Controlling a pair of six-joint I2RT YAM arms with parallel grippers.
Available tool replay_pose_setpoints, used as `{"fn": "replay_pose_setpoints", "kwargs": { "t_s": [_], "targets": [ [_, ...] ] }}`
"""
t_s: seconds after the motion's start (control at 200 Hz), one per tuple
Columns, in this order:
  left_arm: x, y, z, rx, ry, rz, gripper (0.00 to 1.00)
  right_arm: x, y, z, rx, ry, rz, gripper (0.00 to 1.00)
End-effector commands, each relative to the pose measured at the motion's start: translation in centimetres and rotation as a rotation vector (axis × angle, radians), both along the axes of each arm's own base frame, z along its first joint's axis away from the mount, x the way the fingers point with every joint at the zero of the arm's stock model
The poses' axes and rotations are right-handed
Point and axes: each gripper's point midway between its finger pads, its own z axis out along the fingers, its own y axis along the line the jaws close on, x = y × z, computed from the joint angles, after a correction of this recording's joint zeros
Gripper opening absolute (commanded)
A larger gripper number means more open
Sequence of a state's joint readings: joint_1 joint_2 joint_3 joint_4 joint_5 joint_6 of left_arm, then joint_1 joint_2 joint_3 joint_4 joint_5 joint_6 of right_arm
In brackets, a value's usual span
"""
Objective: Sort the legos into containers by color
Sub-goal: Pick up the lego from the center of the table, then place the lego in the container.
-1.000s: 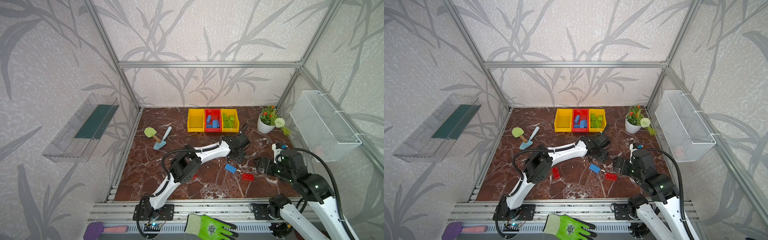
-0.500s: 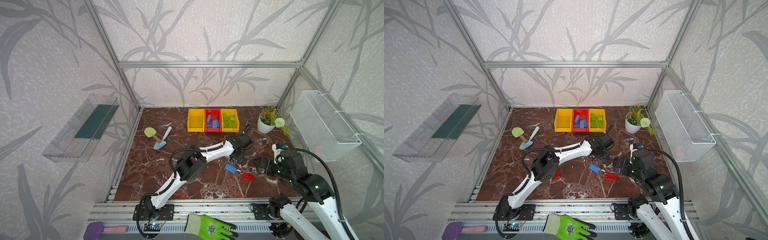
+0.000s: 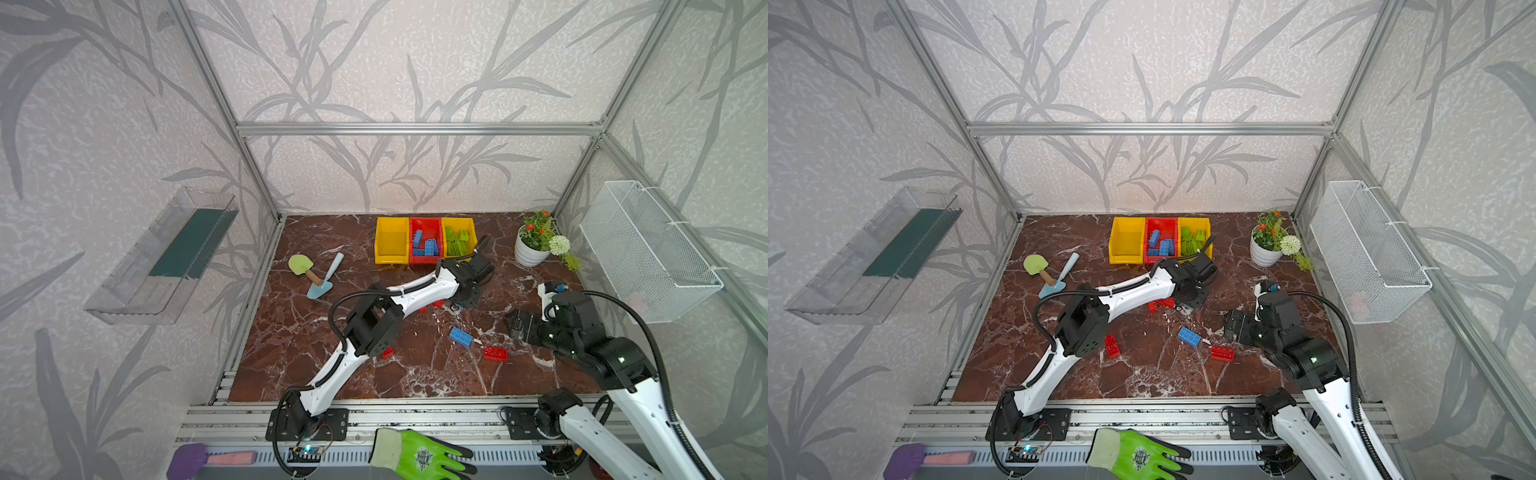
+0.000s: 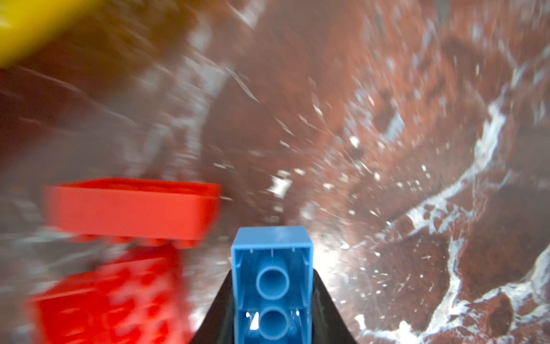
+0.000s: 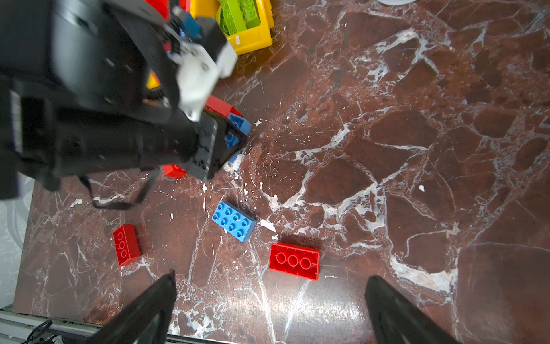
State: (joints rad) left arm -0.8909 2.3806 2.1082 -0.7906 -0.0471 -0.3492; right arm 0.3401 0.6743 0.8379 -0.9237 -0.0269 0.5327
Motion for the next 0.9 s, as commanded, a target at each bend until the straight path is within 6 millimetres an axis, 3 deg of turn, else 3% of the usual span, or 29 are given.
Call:
{"fn": "replay_pose_setpoints", "kwargs": {
  "t_s": [0.0,0.16,0.375,0.715,0.895],
  "targets": [
    [5.6,3.6,8.4,-0.047,-0.165,0.106,0.19,1.3,0.6,1.6,0.008,-0.045,0.025,0.99],
    [11.7,7.6,10.3,-0.098,-0.178,0.215,0.19,2.7,1.2,1.9,0.006,-0.040,0.032,0.99],
    [17.9,10.8,9.5,-0.189,-0.213,0.307,0.20,4.7,2.0,2.3,-0.001,-0.022,0.033,0.99],
    [21.0,11.4,7.6,-0.274,-0.204,0.339,0.24,8.1,3.4,1.6,-0.009,0.033,0.041,0.99],
    [21.5,11.8,7.2,-0.283,-0.200,0.347,0.59,9.0,4.0,1.4,0.001,0.046,0.053,0.99]
  ]
}}
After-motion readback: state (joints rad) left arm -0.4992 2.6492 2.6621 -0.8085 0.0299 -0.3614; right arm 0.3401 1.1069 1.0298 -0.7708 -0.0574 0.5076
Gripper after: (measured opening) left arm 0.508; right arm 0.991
